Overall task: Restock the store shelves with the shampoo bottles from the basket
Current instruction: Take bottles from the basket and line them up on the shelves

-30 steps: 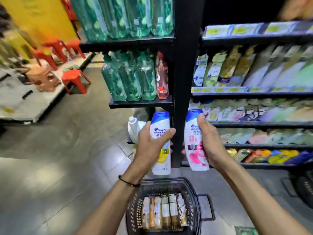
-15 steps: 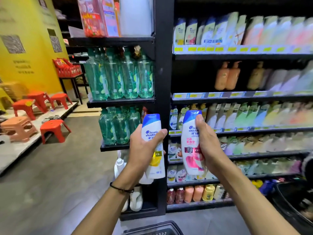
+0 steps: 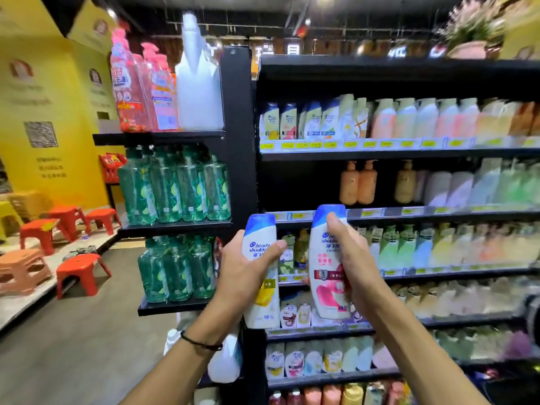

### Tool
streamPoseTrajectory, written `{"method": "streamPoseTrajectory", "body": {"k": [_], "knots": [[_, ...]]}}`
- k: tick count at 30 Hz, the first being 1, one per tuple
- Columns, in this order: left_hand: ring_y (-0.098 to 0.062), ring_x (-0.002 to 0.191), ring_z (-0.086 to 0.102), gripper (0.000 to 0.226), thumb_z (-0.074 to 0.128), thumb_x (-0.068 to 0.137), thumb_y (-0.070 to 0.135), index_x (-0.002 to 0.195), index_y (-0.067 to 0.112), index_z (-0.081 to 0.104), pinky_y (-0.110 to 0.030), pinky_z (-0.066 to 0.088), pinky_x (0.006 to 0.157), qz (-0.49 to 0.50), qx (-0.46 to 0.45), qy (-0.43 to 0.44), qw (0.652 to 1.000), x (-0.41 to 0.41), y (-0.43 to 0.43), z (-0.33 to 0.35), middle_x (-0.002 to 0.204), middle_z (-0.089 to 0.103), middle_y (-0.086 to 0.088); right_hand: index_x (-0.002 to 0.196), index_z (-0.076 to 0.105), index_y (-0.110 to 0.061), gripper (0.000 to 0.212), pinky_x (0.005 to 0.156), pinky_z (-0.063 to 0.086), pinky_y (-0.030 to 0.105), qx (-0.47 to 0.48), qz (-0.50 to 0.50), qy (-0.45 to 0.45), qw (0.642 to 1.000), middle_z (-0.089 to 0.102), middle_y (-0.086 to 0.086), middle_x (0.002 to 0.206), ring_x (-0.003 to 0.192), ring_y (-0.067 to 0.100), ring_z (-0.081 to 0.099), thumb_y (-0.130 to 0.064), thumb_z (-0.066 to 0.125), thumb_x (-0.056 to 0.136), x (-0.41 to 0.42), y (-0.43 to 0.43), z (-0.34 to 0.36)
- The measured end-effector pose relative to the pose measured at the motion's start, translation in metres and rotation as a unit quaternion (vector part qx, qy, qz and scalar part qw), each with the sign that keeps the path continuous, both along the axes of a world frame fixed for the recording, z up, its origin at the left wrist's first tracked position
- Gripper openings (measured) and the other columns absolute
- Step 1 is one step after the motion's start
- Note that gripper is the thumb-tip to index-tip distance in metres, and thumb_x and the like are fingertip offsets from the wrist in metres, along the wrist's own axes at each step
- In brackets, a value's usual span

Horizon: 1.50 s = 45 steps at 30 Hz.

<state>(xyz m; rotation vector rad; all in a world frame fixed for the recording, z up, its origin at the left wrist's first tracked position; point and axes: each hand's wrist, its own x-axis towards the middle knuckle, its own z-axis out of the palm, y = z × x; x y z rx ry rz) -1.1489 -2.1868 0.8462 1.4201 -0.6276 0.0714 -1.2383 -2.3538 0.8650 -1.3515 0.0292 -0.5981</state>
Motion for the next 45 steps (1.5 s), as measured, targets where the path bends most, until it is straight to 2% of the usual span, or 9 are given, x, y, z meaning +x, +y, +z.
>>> {"method": "streamPoseTrajectory", "body": {"k": [3,9,18,22,31,34,38,42,45], "knots": [[-0.012,0.063,0.058,0.038,0.084,0.071,0.044,0.088,0.018,0.062,-0.034,0.051,0.058,0.019,-0.012,-0.017,1.000,-0.006,-0.046,0.013,0.071,0.064,0.004,0.084,0.058,-0.022,0.032,0.056,0.059,0.048,-0.015,0.017,-0.014,1.000,0.057,0.009,0.068,0.054,0.029,0.063,-0.052,0.072,0.086,-0.003,-0.049,0.010],[-0.017,0.062,0.053,0.039,0.084,0.072,0.045,0.083,0.017,0.058,-0.039,0.047,0.060,0.060,-0.025,-0.007,0.998,-0.006,-0.113,0.039,0.069,0.057,0.001,0.104,0.058,-0.010,0.044,0.059,0.060,0.057,-0.025,0.032,-0.033,0.999,0.058,0.006,0.069,0.055,0.032,0.063,-0.047,0.071,0.083,0.002,-0.123,0.037],[-0.029,0.062,0.060,0.041,0.085,0.080,0.038,0.095,0.011,0.058,-0.049,0.058,0.060,0.064,-0.063,0.019,0.996,0.012,-0.142,0.084,0.074,0.057,-0.012,0.098,0.061,-0.013,0.034,0.057,0.060,0.051,-0.024,0.063,-0.064,0.996,0.060,0.006,0.072,0.060,0.032,0.064,-0.042,0.070,0.083,0.031,-0.161,0.071],[-0.028,0.059,0.058,0.036,0.077,0.087,0.037,0.096,0.009,0.055,-0.038,0.055,0.053,0.037,-0.095,0.038,0.994,0.031,-0.140,0.099,0.077,0.054,-0.017,0.093,0.060,-0.017,0.027,0.061,0.056,0.067,-0.024,0.066,-0.077,0.995,0.057,0.006,0.071,0.064,0.034,0.059,-0.041,0.068,0.084,0.048,-0.158,0.082],[-0.030,0.050,0.061,0.051,0.076,0.089,0.035,0.113,-0.004,0.053,-0.039,0.056,0.050,0.001,-0.141,0.039,0.989,0.090,-0.135,0.123,0.075,0.059,-0.020,0.106,0.061,-0.019,0.039,0.062,0.060,0.051,-0.075,0.075,-0.070,0.992,0.065,0.009,0.079,0.065,0.039,0.070,-0.041,0.076,0.078,0.080,-0.153,0.112],[-0.029,0.054,0.064,0.049,0.078,0.089,0.035,0.111,-0.003,0.055,-0.041,0.058,0.052,0.002,-0.122,0.020,0.992,0.109,-0.136,0.131,0.080,0.064,-0.019,0.114,0.057,-0.012,0.042,0.067,0.061,0.059,-0.083,0.073,-0.077,0.991,0.063,0.009,0.080,0.067,0.036,0.069,-0.038,0.074,0.085,0.094,-0.152,0.122],[-0.028,0.062,0.068,0.043,0.077,0.089,0.036,0.108,0.002,0.059,-0.044,0.061,0.056,0.017,-0.092,-0.014,0.995,0.145,-0.140,0.148,0.087,0.067,-0.025,0.111,0.055,-0.009,0.028,0.070,0.061,0.064,-0.082,0.065,-0.084,0.991,0.059,0.013,0.082,0.066,0.033,0.067,-0.030,0.066,0.096,0.121,-0.156,0.133],[-0.024,0.077,0.070,0.039,0.076,0.088,0.042,0.102,0.009,0.062,-0.051,0.061,0.074,0.099,-0.053,-0.067,0.991,0.188,-0.151,0.175,0.103,0.073,-0.021,0.106,0.053,-0.011,0.025,0.073,0.060,0.060,-0.077,0.075,-0.088,0.990,0.058,0.012,0.081,0.062,0.033,0.066,-0.031,0.065,0.097,0.155,-0.173,0.144],[-0.021,0.077,0.070,0.039,0.075,0.088,0.043,0.100,0.008,0.063,-0.041,0.059,0.066,0.113,-0.054,-0.081,0.989,0.222,-0.164,0.199,0.092,0.072,-0.014,0.107,0.057,-0.013,0.029,0.067,0.060,0.049,-0.071,0.075,-0.093,0.990,0.063,0.008,0.078,0.065,0.033,0.068,-0.036,0.069,0.093,0.181,-0.192,0.152]]}}
